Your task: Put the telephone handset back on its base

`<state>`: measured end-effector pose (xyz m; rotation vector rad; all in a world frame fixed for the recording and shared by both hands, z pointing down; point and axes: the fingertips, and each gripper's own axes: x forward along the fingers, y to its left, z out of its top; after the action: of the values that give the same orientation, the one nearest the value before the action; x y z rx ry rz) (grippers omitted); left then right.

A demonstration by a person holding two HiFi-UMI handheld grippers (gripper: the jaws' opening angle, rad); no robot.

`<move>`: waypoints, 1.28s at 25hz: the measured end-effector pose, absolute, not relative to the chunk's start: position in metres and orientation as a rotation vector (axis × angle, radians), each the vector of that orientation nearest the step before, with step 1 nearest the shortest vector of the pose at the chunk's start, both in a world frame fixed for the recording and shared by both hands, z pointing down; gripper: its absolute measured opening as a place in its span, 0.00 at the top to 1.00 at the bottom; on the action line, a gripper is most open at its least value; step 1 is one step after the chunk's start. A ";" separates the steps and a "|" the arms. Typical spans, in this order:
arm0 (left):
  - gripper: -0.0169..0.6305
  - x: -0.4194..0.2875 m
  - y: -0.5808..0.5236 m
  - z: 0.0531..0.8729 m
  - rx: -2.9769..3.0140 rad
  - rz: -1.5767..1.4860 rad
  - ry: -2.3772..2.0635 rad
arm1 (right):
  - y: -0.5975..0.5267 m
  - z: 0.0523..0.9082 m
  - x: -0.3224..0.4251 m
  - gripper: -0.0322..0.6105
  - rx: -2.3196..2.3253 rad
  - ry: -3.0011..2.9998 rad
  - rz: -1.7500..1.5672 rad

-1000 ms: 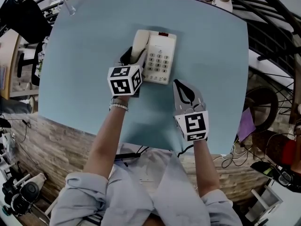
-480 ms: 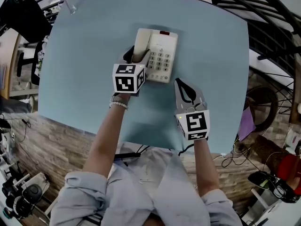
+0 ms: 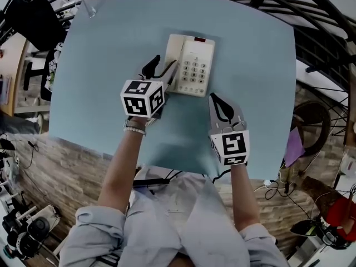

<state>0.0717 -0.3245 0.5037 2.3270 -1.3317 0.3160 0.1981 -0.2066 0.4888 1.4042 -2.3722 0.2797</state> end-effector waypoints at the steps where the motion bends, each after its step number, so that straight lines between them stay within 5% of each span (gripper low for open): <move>1: 0.64 0.070 -0.321 0.497 2.342 0.308 -1.331 | -0.205 0.487 0.197 0.94 1.406 -2.372 0.279; 6: 0.65 0.063 -0.305 0.480 2.401 0.285 -1.321 | -0.198 0.475 0.192 0.94 1.422 -2.375 0.259; 17: 0.97 0.021 -0.281 0.539 2.295 0.462 -1.396 | -0.185 0.474 0.180 0.94 1.412 -2.365 0.262; 32: 0.97 0.036 -0.270 0.576 2.268 0.582 -1.333 | -0.173 0.485 0.185 0.94 1.415 -2.348 0.282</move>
<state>0.0357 -0.2704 0.5757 2.2679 -1.3328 0.5819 0.1845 -0.1734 0.4847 1.4147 -2.3485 0.2817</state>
